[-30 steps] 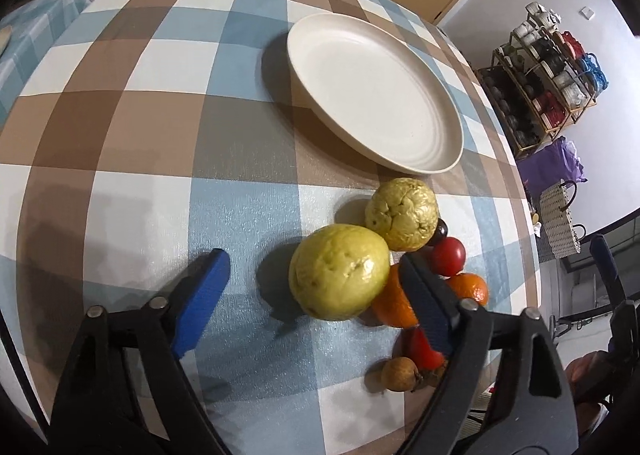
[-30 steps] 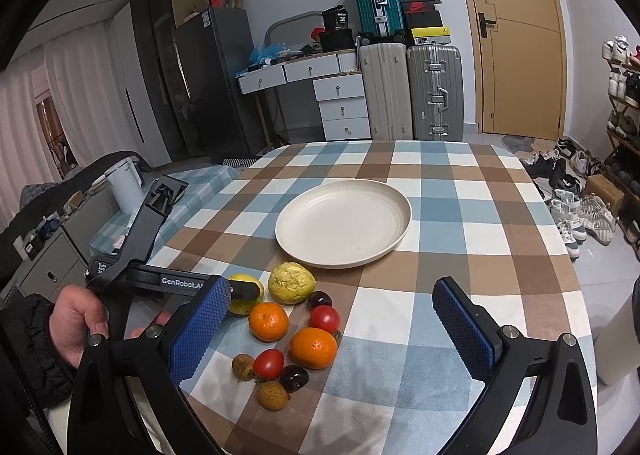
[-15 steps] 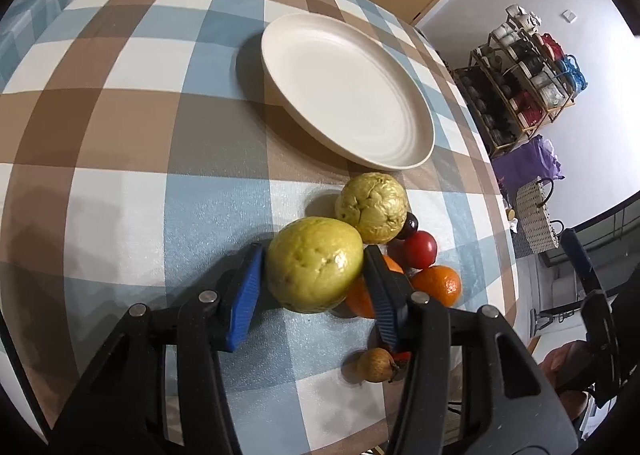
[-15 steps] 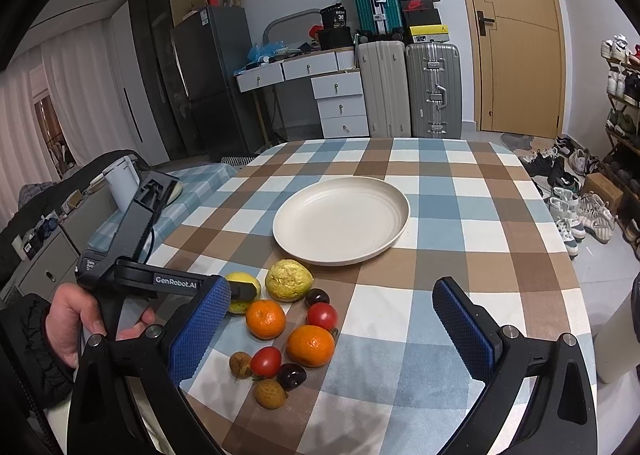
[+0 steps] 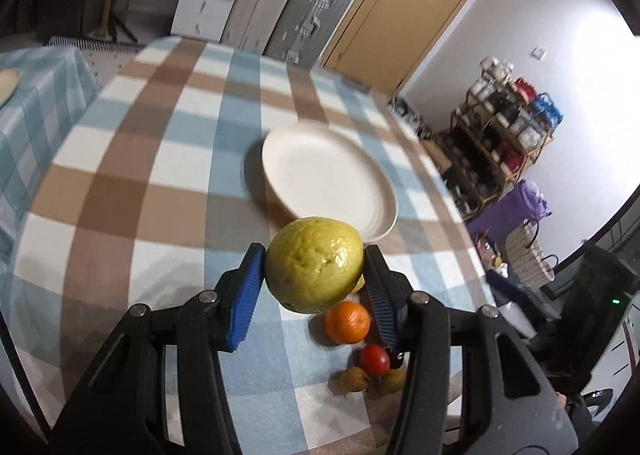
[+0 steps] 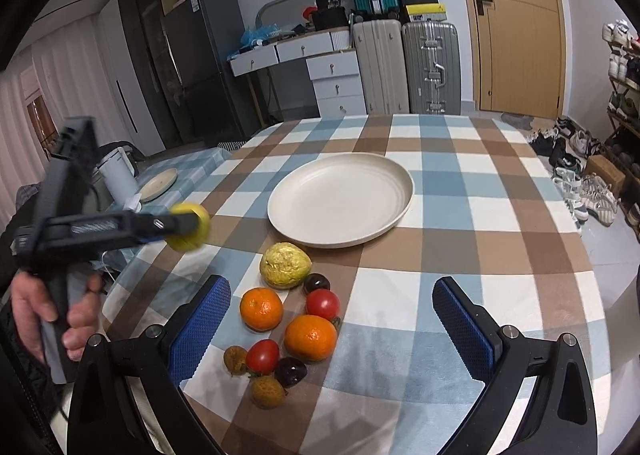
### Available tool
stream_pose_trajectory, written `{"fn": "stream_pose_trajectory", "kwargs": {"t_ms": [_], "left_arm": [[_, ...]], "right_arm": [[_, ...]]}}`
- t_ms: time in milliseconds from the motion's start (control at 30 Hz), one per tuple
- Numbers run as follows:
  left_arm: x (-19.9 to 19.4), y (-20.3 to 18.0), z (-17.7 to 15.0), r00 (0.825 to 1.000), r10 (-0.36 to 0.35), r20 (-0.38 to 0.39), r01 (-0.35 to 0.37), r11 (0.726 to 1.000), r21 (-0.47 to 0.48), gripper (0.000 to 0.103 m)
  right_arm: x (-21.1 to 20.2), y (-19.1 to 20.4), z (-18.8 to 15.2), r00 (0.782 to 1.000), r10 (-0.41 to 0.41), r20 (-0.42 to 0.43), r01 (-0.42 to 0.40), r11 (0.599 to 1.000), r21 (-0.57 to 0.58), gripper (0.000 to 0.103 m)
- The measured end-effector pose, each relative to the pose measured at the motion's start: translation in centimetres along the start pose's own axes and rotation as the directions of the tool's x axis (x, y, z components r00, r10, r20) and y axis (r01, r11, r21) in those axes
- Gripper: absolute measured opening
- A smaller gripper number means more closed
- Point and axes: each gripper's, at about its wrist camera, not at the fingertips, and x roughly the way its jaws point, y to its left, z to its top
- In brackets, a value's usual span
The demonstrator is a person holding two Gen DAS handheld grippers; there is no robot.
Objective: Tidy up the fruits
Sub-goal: 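Carry both yellow fruits onto the cream plate and release them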
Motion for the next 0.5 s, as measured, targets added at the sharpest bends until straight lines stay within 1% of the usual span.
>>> {"fn": "stream_pose_trajectory", "kwargs": {"t_ms": [100, 233, 367, 433, 500], "left_arm": [[-1.4, 0.3, 0.4, 0.999, -0.015, 0.029, 0.015, 1.000, 0.005, 0.047], [-3.0, 0.6, 0.9, 0.998, -0.037, 0.054, 0.037, 0.999, 0.007, 0.047], [-4.0, 0.7, 0.7, 0.997, -0.047, 0.068, 0.047, 0.999, 0.012, 0.047], [-4.2, 0.7, 0.6, 0.996, -0.054, 0.068, 0.053, 0.999, 0.011, 0.047], [-4.4, 0.5, 0.5, 0.996, -0.055, 0.069, 0.055, 0.998, 0.012, 0.047]], "right_arm": [[1.2, 0.2, 0.4, 0.999, 0.027, -0.024, -0.026, 0.999, 0.020, 0.103], [3.8, 0.2, 1.1, 0.993, 0.085, -0.084, -0.079, 0.994, 0.072, 0.103], [5.8, 0.4, 1.7, 0.985, 0.114, -0.132, -0.104, 0.991, 0.083, 0.103], [7.1, 0.7, 1.9, 0.977, 0.141, -0.162, -0.129, 0.988, 0.085, 0.103], [8.1, 1.2, 2.0, 0.972, 0.146, -0.185, -0.134, 0.988, 0.076, 0.103]]}}
